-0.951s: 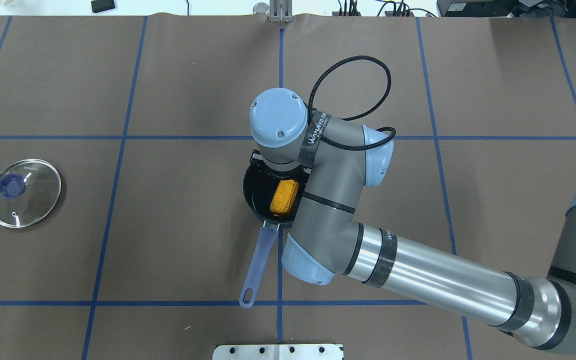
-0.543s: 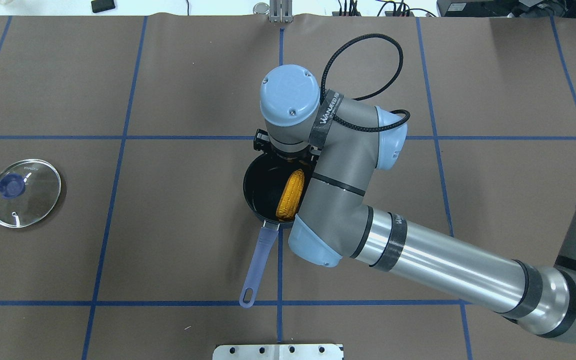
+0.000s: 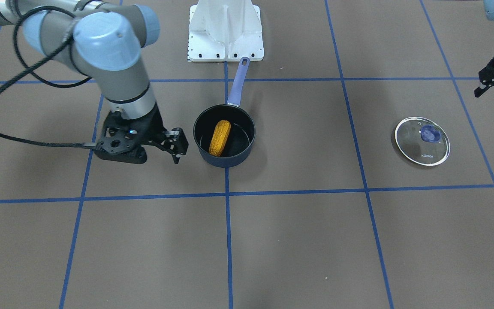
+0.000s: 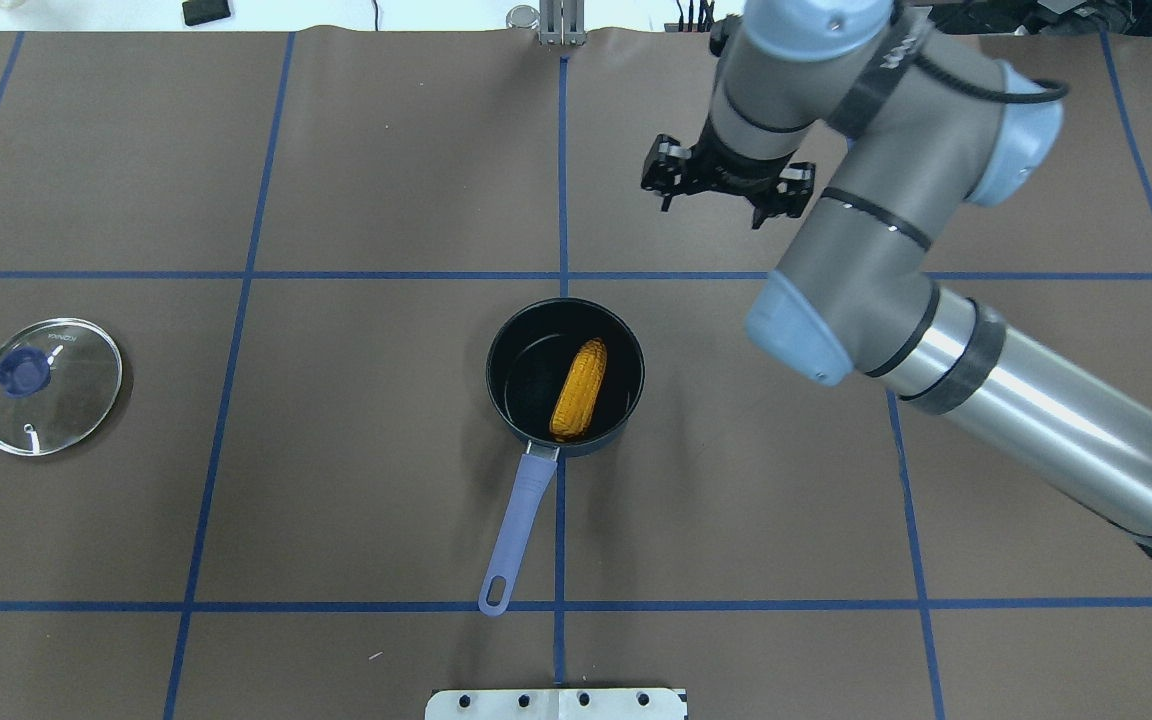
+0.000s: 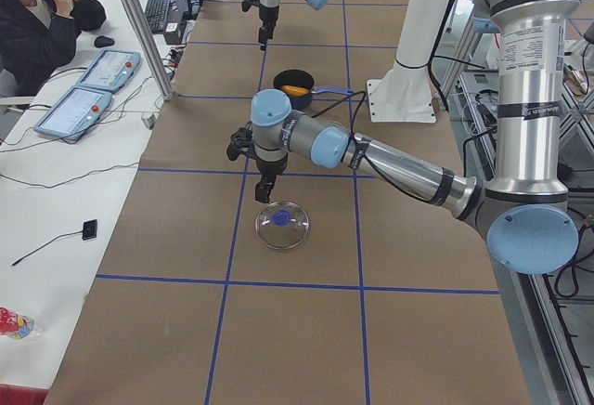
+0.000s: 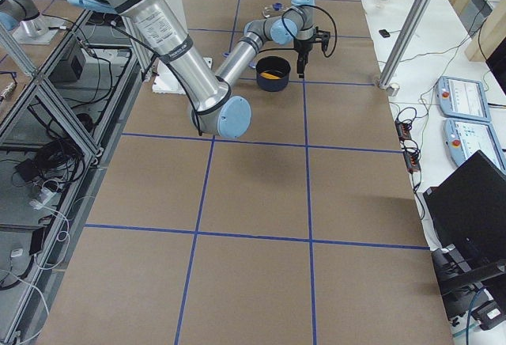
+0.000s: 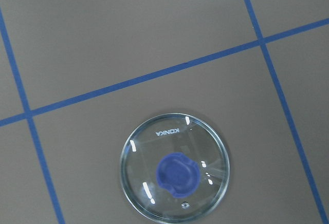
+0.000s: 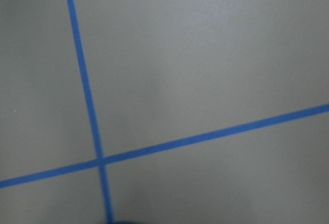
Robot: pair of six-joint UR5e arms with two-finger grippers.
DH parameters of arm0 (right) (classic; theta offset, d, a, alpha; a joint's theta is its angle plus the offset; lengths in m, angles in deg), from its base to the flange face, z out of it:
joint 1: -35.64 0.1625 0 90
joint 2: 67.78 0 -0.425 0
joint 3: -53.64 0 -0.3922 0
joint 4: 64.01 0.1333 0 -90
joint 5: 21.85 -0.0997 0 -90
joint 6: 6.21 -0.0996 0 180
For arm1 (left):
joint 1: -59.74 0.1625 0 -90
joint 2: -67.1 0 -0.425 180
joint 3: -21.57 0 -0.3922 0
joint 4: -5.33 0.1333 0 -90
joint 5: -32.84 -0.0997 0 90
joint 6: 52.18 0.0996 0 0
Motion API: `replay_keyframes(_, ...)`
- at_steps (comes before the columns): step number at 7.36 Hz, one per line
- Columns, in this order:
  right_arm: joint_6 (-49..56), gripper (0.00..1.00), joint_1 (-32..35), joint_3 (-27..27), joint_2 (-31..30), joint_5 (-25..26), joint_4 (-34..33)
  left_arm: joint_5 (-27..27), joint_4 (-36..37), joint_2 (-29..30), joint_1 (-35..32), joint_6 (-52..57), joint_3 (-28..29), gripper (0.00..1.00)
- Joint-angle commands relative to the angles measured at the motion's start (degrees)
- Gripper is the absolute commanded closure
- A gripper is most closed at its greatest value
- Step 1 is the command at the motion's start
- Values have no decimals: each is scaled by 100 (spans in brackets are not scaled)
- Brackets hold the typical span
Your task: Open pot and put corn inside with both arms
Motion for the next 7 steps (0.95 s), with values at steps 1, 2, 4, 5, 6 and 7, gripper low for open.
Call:
replay_keyframes(1, 1769, 0, 1061, 123, -747, -735, 32, 201, 327, 496, -408, 542, 565, 2)
replay_keyframes(2, 2551, 0, 1527, 123, -1081, -1017, 32, 210, 318, 663, -523, 762, 881, 2)
replay_keyframes(4, 4089, 0, 2372, -52, -1653, -1265, 14, 210, 318, 961, -830, 1377, 1531, 2)
replay_keyframes(5, 4689, 0, 2715, -279, -1812, -1397, 23, 210, 318, 1129, -893, 1840, 1900, 2)
replay_keyframes(6, 5130, 0, 2927, -499, -1970, -1407, 23, 210, 257, 1305, -963, 1915, 2243, 2)
replay_keyframes(7, 5526, 0, 3130, -789, -2050, -1468, 23, 193, 239, 1341, -972, 2037, 2369, 2)
